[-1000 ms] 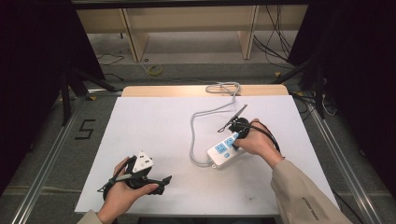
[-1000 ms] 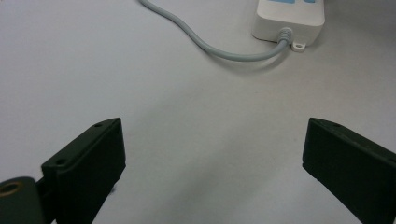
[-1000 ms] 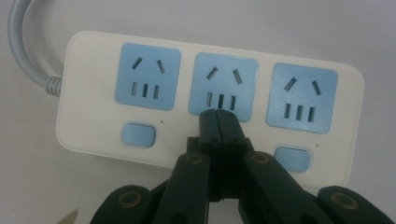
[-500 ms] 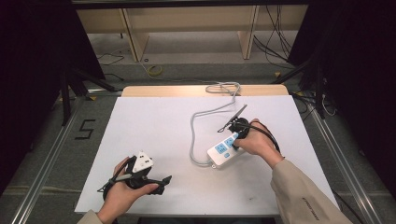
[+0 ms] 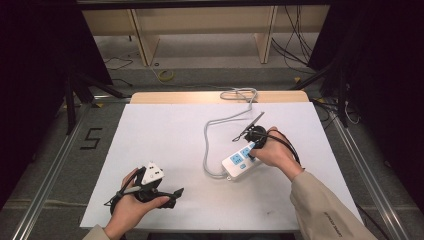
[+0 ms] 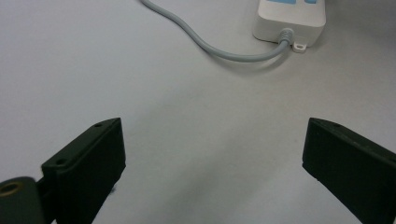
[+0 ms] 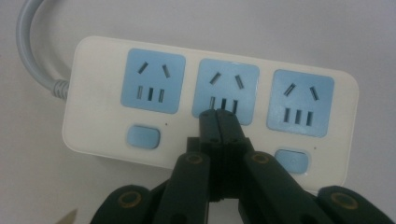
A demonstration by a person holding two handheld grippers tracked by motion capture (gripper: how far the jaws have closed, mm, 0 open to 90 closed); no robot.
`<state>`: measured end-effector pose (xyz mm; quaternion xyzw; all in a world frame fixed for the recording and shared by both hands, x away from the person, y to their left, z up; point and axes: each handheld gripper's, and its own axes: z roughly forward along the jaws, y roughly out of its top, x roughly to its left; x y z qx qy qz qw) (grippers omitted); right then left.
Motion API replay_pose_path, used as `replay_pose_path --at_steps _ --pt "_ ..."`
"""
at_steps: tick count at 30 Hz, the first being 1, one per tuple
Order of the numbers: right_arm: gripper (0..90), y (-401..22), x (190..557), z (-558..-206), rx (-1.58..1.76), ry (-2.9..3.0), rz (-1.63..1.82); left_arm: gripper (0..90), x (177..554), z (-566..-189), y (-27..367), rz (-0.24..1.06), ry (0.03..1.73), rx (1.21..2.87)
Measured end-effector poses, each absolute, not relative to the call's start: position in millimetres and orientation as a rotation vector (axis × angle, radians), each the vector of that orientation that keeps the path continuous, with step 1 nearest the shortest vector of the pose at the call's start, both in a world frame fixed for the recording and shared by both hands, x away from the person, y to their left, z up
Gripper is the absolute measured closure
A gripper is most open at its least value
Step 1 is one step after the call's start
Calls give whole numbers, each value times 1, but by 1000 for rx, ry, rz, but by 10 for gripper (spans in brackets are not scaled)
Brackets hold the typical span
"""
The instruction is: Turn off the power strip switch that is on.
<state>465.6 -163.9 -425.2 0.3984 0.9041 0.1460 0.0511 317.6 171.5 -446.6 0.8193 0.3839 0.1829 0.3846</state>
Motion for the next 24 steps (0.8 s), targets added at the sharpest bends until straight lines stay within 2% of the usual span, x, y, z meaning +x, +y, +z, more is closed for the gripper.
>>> replay_pose_path --at_steps 24 --pt "900 -177 454 -414 1201 2683 584 55 318 -447 172 469 982 2086"
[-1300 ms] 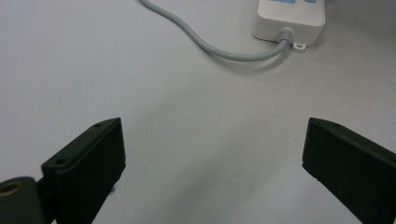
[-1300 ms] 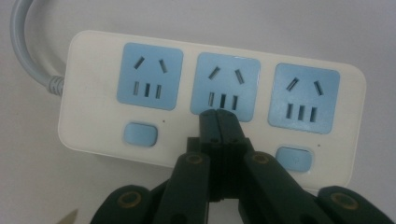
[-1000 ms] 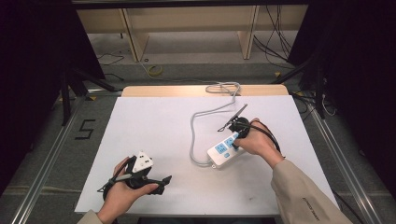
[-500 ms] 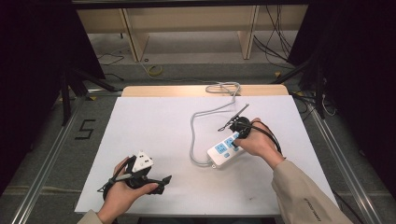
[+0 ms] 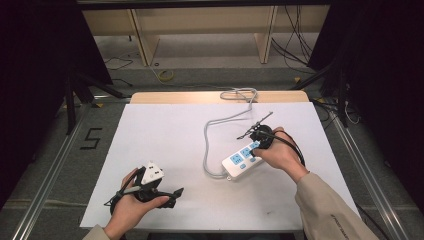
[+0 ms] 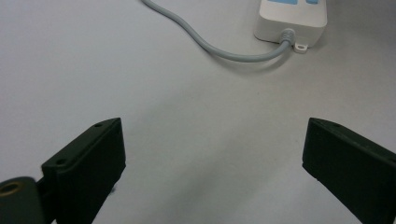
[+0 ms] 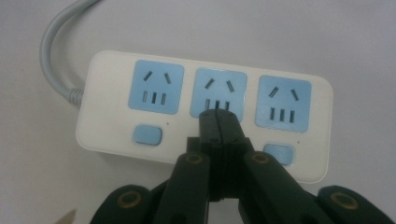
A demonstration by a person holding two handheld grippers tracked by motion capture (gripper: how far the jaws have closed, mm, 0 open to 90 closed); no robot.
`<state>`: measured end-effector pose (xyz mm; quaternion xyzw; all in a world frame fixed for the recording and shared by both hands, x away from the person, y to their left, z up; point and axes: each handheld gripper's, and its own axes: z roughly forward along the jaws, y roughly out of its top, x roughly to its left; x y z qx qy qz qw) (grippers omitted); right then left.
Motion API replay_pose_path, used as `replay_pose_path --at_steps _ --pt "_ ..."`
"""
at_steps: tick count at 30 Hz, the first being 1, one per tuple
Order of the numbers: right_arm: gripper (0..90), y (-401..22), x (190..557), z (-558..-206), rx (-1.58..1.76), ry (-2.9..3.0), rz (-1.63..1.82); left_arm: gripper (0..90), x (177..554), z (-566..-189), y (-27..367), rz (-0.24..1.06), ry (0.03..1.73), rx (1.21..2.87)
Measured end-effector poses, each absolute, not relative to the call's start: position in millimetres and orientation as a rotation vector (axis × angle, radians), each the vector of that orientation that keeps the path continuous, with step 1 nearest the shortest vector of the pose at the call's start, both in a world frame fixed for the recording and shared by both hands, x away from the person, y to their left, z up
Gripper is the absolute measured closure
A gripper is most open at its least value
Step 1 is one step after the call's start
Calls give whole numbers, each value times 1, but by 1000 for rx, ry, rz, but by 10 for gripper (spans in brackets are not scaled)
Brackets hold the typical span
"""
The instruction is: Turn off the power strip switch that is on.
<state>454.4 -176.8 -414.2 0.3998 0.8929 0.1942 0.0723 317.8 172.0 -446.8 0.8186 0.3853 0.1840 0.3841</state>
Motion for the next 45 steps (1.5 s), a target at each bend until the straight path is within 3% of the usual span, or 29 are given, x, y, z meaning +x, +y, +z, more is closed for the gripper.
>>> replay_pose_path --at_steps 45 --pt "900 -199 430 -403 1134 2594 818 55 318 -447 172 473 990 2082"
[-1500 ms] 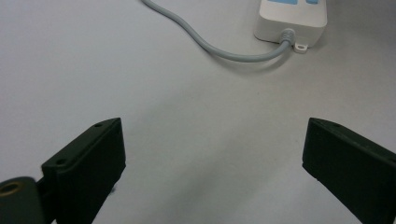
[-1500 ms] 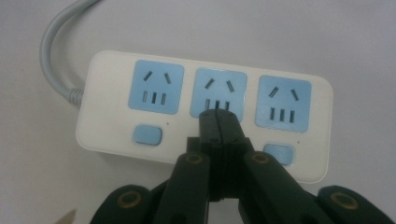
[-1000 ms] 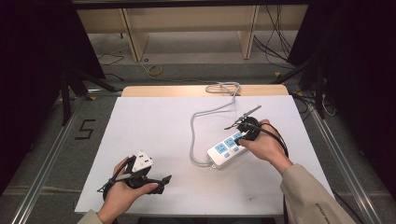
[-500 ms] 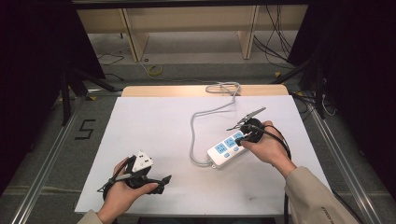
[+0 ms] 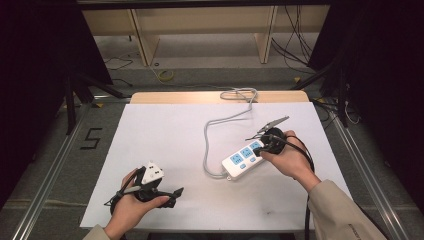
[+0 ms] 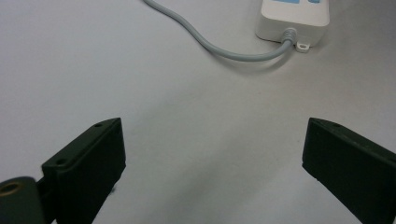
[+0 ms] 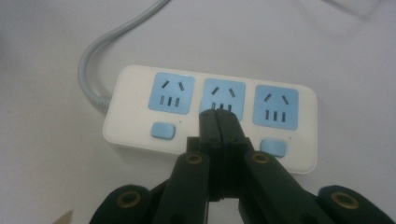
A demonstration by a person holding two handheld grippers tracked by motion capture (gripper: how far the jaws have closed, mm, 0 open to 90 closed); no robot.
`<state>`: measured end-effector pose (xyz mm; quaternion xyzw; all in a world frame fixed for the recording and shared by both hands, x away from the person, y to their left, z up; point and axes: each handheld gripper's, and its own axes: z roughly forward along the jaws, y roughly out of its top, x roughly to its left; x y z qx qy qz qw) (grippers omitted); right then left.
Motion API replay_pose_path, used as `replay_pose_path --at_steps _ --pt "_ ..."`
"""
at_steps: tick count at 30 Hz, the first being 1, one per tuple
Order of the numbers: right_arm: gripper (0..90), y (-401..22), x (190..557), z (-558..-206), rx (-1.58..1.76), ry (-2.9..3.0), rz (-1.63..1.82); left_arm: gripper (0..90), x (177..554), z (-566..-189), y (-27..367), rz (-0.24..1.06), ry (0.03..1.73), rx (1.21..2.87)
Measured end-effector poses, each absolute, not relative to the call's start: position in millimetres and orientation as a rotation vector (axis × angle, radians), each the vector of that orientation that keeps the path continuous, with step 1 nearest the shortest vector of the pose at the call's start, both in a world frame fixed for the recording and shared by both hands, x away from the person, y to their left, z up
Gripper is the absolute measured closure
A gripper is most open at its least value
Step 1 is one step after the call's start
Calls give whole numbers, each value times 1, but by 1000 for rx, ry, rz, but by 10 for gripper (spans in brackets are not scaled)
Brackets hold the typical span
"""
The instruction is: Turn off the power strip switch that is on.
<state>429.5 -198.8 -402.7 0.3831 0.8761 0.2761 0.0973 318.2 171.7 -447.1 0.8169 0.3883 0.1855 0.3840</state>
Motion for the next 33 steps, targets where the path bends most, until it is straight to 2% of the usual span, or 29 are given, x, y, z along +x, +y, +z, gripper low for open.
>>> replay_pose_path --at_steps 17,33 --pt "898 -208 419 -404 1111 2572 882 55 318 -447 172 475 995 2082" --pt "819 -216 411 -402 1107 2542 943 55 318 -446 173 474 999 2079"
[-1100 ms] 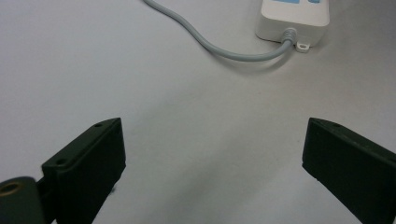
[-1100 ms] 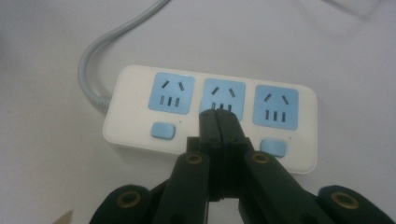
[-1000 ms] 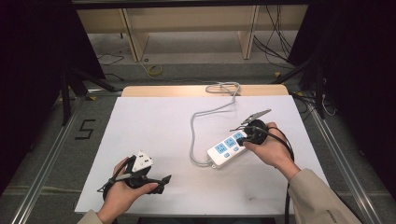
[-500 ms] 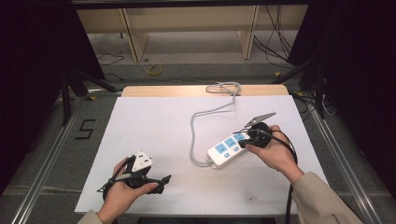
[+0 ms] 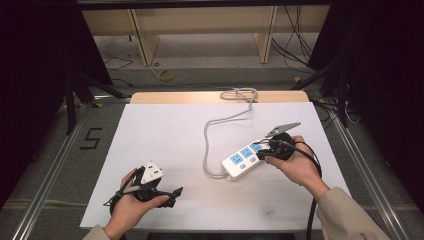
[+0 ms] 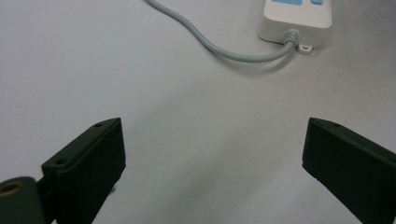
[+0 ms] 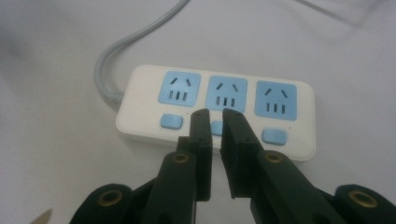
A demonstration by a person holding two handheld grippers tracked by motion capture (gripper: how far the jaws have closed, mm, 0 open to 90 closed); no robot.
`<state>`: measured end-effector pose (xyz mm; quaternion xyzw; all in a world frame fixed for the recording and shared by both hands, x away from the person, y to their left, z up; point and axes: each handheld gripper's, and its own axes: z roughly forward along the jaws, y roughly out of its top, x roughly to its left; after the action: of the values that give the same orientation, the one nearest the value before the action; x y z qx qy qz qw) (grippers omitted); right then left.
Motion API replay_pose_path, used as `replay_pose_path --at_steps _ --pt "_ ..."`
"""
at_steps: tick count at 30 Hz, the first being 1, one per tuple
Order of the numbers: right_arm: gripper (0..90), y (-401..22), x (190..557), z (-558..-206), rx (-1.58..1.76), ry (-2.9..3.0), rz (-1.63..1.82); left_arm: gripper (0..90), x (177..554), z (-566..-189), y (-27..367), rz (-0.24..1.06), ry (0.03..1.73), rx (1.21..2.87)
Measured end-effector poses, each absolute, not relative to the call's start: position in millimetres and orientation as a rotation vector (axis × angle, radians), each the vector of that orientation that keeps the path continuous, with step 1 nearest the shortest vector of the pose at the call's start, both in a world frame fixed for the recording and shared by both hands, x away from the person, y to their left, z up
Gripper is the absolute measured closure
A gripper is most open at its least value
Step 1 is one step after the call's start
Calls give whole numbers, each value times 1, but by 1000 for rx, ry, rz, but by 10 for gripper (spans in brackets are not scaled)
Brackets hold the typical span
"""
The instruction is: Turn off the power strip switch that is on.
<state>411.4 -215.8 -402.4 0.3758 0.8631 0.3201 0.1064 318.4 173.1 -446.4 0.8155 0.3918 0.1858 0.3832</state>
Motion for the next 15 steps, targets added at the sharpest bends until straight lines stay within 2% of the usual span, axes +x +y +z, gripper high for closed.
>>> replay_pose_path --at_steps 15 --pt "624 -222 404 -403 1066 2486 1015 55 319 -446 173 477 1001 2071"
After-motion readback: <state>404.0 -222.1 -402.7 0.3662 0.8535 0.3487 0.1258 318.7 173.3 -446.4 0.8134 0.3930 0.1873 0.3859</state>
